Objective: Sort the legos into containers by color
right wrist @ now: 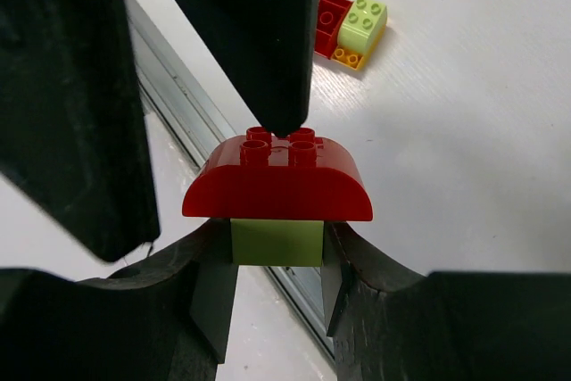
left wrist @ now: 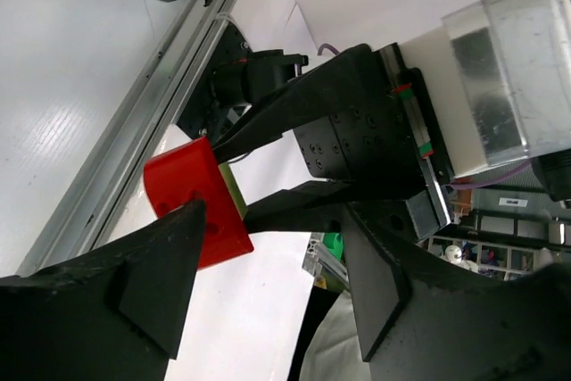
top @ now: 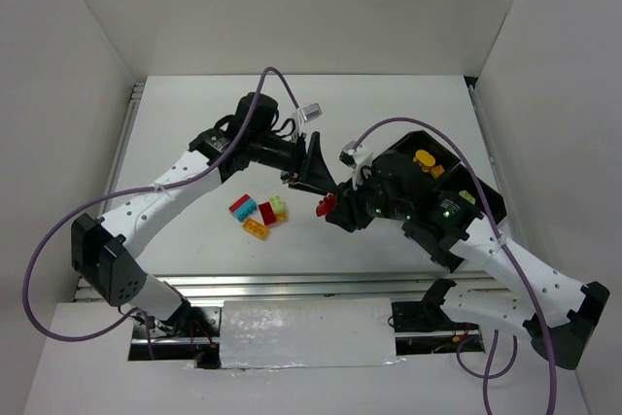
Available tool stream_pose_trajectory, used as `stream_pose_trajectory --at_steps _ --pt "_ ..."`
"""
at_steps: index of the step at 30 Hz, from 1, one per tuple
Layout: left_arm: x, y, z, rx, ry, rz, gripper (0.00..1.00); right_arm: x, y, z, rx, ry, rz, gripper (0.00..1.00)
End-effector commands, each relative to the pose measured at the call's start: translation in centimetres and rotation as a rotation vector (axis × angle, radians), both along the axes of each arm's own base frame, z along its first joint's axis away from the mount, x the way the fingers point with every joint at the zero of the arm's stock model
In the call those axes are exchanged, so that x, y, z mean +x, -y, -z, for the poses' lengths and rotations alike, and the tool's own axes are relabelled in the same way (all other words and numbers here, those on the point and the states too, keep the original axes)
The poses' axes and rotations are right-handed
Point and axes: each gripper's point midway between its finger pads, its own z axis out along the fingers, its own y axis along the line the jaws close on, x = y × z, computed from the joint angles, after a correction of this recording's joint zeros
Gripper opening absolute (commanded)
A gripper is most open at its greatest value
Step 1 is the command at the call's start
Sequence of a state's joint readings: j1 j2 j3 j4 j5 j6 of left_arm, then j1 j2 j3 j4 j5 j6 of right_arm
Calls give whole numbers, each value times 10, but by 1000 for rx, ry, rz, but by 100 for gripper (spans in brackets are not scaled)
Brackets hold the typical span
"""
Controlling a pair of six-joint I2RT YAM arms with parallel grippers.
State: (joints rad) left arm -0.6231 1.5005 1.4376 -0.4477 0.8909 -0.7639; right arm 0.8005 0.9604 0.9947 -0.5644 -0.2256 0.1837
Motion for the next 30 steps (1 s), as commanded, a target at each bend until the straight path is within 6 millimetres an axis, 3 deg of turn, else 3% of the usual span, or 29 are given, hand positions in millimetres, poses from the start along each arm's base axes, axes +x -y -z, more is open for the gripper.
stream_pose_trajectory --at_steps 1,9,17,21,24,25,26,28,30 --pt "0 -2 5 19 1 11 73 5 7 -24 20 78 24 0" --pt "5 -10 33 133 -11 -40 77 4 5 -35 54 107 10 0" --pt "-10 -2 27 95 -15 16 75 7 -8 -44 110 122 -12 0" --pt "-19 4 26 79 -27 61 61 13 -13 -49 127 140 -11 0" --pt "-18 5 26 79 -21 61 36 15 -16 -49 125 138 -14 0" --pt "-17 5 25 83 -11 61 19 15 -17 -49 126 140 -14 0" --pt "-15 4 25 90 -2 52 11 15 -17 -47 126 137 -15 0" --pt "-12 3 22 101 19 40 0 15 -16 -44 124 131 -11 0" --pt "-2 1 22 126 47 -4 0 14 -13 -30 98 113 0 0"
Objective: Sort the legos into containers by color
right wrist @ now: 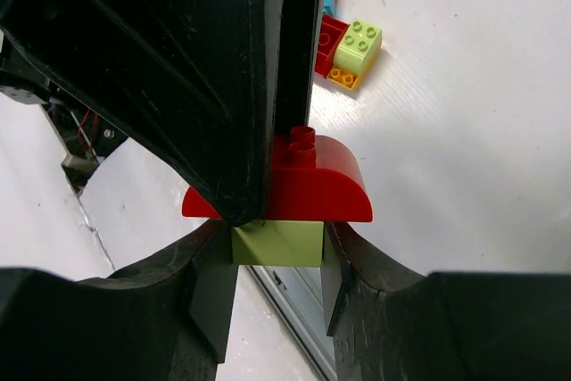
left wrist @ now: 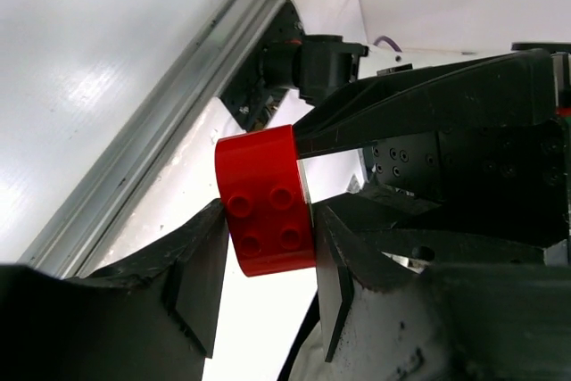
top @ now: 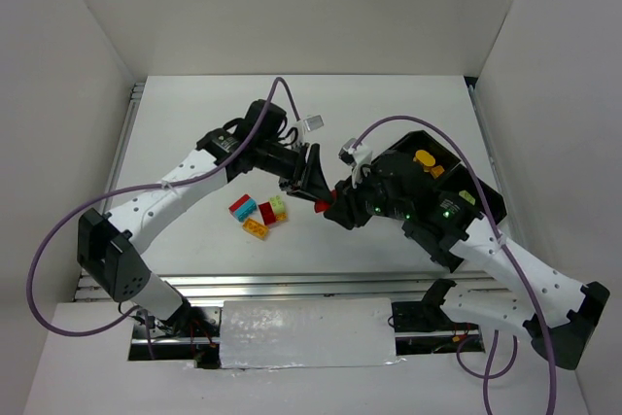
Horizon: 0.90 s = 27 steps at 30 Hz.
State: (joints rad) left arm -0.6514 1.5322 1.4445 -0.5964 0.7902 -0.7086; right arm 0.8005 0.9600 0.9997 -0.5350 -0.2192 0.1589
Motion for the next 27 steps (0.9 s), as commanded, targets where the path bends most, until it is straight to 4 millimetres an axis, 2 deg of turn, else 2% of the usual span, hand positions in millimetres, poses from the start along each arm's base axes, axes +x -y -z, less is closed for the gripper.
stream_pose_trajectory --at_steps 1,3,7,9,10,13,14,15,16,17,18,20,21,22,24,25,27 --pt "8 1 -20 -28 113 9 0 8 -8 -8 60 46 11 0" --pt "20 -6 -24 -35 125 -39 0 8 -1 6 35 27 43 0" --pt "59 -39 -50 -115 157 -183 0 3 12 43 6 -52 114 0" --pt "73 -50 -60 -122 187 -211 0 6 18 50 8 -67 158 0" --pt "74 -53 -60 -107 177 -214 0 4 21 59 2 -92 176 0" --pt "82 -56 -65 -93 209 -217 0 16 38 69 -13 -113 297 0" --pt "84 -57 -63 -83 205 -223 0 22 49 75 -32 -129 373 0" --pt "88 -59 -59 -61 213 -242 0 37 68 76 -24 -157 522 0" --pt "91 -61 -56 -44 217 -254 0 50 90 77 -40 -153 657 0" --pt "92 -63 -54 -28 222 -259 0 53 112 84 -63 -191 761 0" --pt "91 -65 -47 -1 216 -257 0 67 140 78 -14 -230 936 0" --pt "90 -67 -38 25 211 -255 0 68 181 82 -27 -262 1138 0" --pt "89 -68 -35 33 216 -247 0 72 193 77 6 -269 1216 0" --pt "87 -68 -33 36 215 -238 0 76 217 75 23 -272 1323 0" --pt "83 -71 -26 48 216 -227 0 80 236 71 47 -285 1411 0" --pt "82 -72 -25 53 220 -227 0 82 256 72 55 -295 1488 0" --pt "81 -75 -21 71 235 -228 0 88 269 78 57 -343 1537 0"
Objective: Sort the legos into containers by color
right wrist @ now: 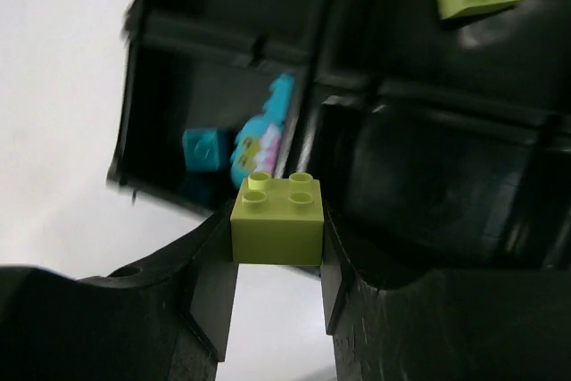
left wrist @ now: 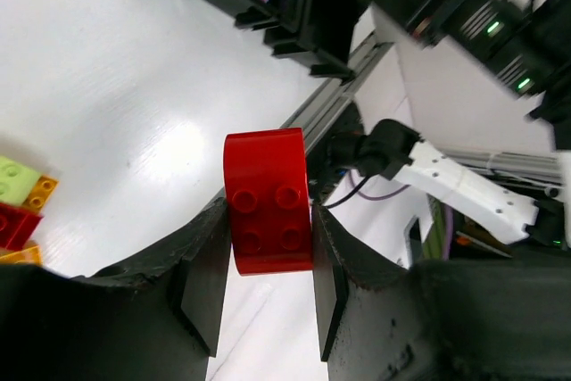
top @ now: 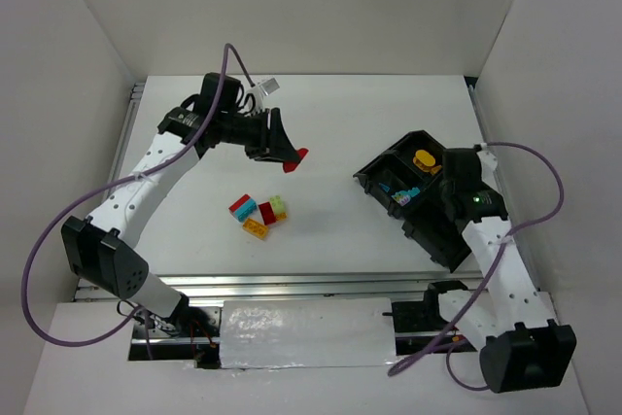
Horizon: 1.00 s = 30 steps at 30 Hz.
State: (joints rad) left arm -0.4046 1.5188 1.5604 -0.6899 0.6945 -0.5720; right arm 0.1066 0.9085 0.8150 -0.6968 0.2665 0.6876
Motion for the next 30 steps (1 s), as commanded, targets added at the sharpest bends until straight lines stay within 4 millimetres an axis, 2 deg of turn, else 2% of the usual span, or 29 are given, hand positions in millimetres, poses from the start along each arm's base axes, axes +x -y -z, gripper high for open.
stream_pose_trajectory --at_steps 1,4,6,13,15,16,17,18,20,21,22,24,25,27,28,29,30 --pt "-7 -6 3 35 49 25 0 8 41 -5 30 -23 208 0" --pt "-7 -11 8 69 64 20 0 14 54 -6 34 -31 244 0" --pt "-5 -16 13 108 78 6 0 13 69 -10 11 -27 303 0" --pt "3 -25 48 212 11 -26 0 10 112 4 1 -71 446 0" --pt "4 -20 56 212 -14 -10 0 13 119 7 16 -80 470 4" --pt "5 -17 56 210 -13 1 0 17 118 15 37 -107 460 6" --pt "4 -10 59 216 -4 28 0 21 119 14 43 -109 460 9" --pt "4 -7 62 235 6 35 0 23 121 22 42 -143 467 11" --pt "2 8 61 262 62 90 0 27 122 19 46 -147 466 13" --pt "1 13 61 281 85 108 0 29 123 19 44 -150 468 18" --pt "0 26 61 305 131 141 0 29 124 17 40 -146 467 28" --pt "-4 39 59 313 151 188 0 29 124 13 33 -138 467 61" --pt "-6 53 54 292 173 244 0 30 124 13 30 -143 456 62" --pt "-6 63 42 271 201 279 0 30 122 17 40 -159 449 72" --pt "-6 69 48 268 189 303 0 31 120 18 51 -154 442 73" --pt "-5 72 49 257 181 305 0 32 119 17 56 -150 441 80" --pt "-4 76 51 247 167 306 0 32 118 15 62 -141 441 81"
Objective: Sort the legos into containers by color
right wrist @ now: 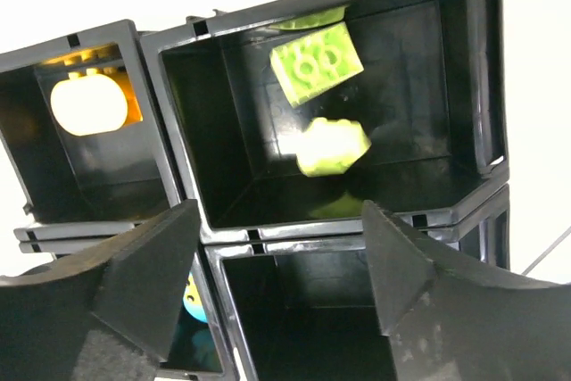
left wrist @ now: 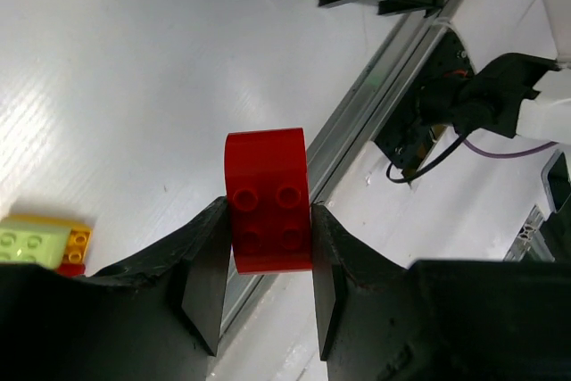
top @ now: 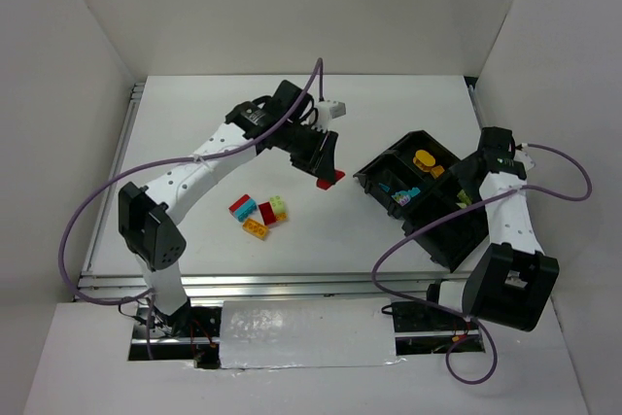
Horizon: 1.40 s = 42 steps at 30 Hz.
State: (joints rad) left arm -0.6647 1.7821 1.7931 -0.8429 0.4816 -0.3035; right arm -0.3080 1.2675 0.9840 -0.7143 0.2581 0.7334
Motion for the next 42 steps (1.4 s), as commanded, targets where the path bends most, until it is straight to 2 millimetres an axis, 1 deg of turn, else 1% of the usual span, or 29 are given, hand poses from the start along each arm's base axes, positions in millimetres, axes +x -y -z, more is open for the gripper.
stream_pose_trajectory --at_steps 1,3,5,6,7,8,9,10,13,14,15,17,18,19,20,21,22,23,24,26,27,28,31,35,36,37,38,39,42 --pt "7 12 -2 -39 -2 52 0 10 0 -18 0 53 -5 83" --pt "3 20 2 -44 -22 73 0 13 -4 -26 17 78 -22 100" --pt "-4 30 3 -46 -20 112 0 16 -13 -28 37 110 -68 100" --pt "-8 34 1 -56 -24 125 0 20 -23 -39 60 168 -108 100" --pt "-9 38 -2 -76 -20 138 0 21 -33 -41 86 200 -156 100" --pt "-14 40 -8 -103 -25 161 0 24 -48 -58 95 276 -227 100" --pt "-16 42 -14 -119 -10 176 0 29 -71 -69 152 341 -323 100" --pt "-17 43 -17 -125 0 183 0 29 -84 -78 181 368 -352 100" --pt "-18 42 -19 -102 60 181 0 24 -140 -97 360 383 -487 100" --pt "-14 40 -10 -70 84 159 0 20 -166 -99 426 372 -548 100" --pt "-19 39 -15 -71 122 165 0 16 -190 -107 537 383 -578 100" --pt "-16 40 -17 -75 193 151 0 7 -217 -113 646 397 -605 100" --pt "-22 35 -15 -57 234 149 0 0 -248 -113 750 403 -632 100" --pt "-23 33 -16 -57 266 147 0 -9 -265 -119 829 412 -664 100" --pt "-27 30 -8 -45 276 150 0 -16 -276 -127 883 437 -683 99" --pt "-31 31 -22 -78 336 159 0 -24 -295 -129 961 438 -698 99" --pt "-33 30 -27 -97 354 160 0 -29 -302 -133 981 436 -707 98" --pt "-35 29 -24 -104 361 165 0 -34 -309 -136 996 425 -720 97" --pt "-39 29 -39 -148 398 171 0 -42 -320 -143 1004 422 -759 95" --pt "-44 27 -41 -169 415 175 0 -50 -331 -149 1016 408 -791 94" --pt "-47 27 -50 -199 437 181 0 -54 -335 -151 1031 402 -799 93" --pt "-50 27 -53 -214 437 193 0 -63 -343 -154 1062 391 -829 89" --pt "-57 25 -57 -226 461 199 0 -74 -355 -167 1127 424 -850 77" --pt "-59 22 -59 -215 477 200 0 -79 -355 -171 1115 445 -848 56" --pt "-61 22 -59 -217 475 206 0 -82 -355 -173 1120 451 -853 39" --pt "-64 22 -61 -222 471 212 0 -83 -356 -173 1125 450 -855 26" --pt "-66 21 -63 -225 472 212 0 -85 -356 -173 1125 450 -859 6" --pt "-67 21 -63 -226 468 210 0 -85 -356 -174 1124 451 -858 0" --pt "-67 18 -64 -219 469 189 5 -86 -354 -174 1101 451 -860 0"
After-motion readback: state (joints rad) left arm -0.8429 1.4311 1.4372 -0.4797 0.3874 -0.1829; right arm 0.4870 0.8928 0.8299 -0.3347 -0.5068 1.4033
